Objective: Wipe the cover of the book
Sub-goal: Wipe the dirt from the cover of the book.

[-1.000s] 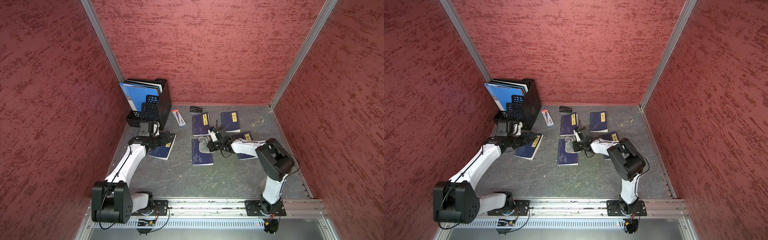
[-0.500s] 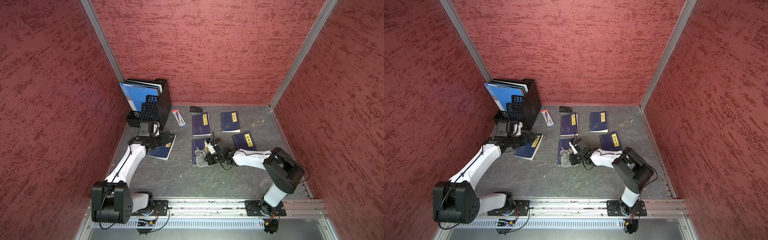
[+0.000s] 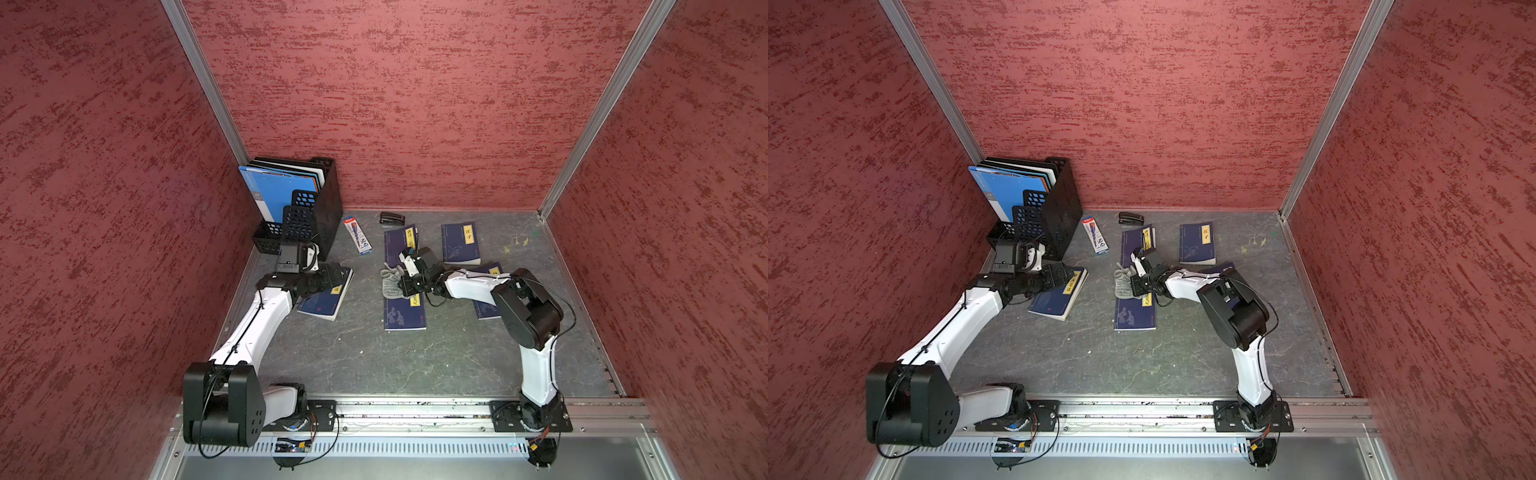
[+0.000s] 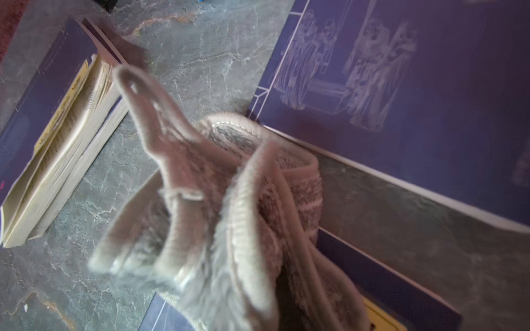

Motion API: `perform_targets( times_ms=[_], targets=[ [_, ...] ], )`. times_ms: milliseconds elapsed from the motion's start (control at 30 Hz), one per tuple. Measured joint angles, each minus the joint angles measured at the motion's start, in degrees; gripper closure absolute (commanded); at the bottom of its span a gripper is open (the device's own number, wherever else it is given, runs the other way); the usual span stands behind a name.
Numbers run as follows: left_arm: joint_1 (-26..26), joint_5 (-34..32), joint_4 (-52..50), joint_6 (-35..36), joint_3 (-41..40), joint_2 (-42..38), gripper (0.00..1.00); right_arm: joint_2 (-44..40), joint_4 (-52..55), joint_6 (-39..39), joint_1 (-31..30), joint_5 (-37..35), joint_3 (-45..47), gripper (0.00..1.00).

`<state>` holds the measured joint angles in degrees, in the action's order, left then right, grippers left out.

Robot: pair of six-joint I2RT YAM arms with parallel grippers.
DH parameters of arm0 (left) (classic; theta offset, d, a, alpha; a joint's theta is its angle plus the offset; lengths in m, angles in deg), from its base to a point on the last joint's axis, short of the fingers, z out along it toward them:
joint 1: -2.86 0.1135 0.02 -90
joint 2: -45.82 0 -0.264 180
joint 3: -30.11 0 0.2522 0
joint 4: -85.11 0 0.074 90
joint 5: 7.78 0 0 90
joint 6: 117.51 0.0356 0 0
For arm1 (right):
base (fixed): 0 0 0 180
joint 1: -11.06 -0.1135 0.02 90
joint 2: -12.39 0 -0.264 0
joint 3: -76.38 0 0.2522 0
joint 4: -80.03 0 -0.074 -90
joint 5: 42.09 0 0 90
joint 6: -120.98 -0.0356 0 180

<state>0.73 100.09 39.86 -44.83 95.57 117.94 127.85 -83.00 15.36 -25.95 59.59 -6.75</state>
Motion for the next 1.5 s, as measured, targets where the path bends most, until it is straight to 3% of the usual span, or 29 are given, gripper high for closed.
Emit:
perform_targets(
  times_ms=[400,800,1000,1500],
  targets=[
    [0.0,0.0,0.0,0.0,0.0,0.3,0.02,-9.4,-6.7,-6.3,-11.5,1.2,15.3,0.92],
    [0.0,-0.3,-0.4,0.0,0.0,0.2,0.02,3.0,-5.8,-3.5,-2.4,3.3,-1.2,0.93],
    [0.0,-0.4,-0.5,0.0,0.0,0.2,0.02,4.1,-5.3,-1.8,-0.7,3.7,-2.9,0.93],
    [0.0,-0.4,-0.5,0.0,0.0,0.2,0.02,-10.5,-9.1,-3.8,-10.1,4.8,17.9,0.92]
  ],
)
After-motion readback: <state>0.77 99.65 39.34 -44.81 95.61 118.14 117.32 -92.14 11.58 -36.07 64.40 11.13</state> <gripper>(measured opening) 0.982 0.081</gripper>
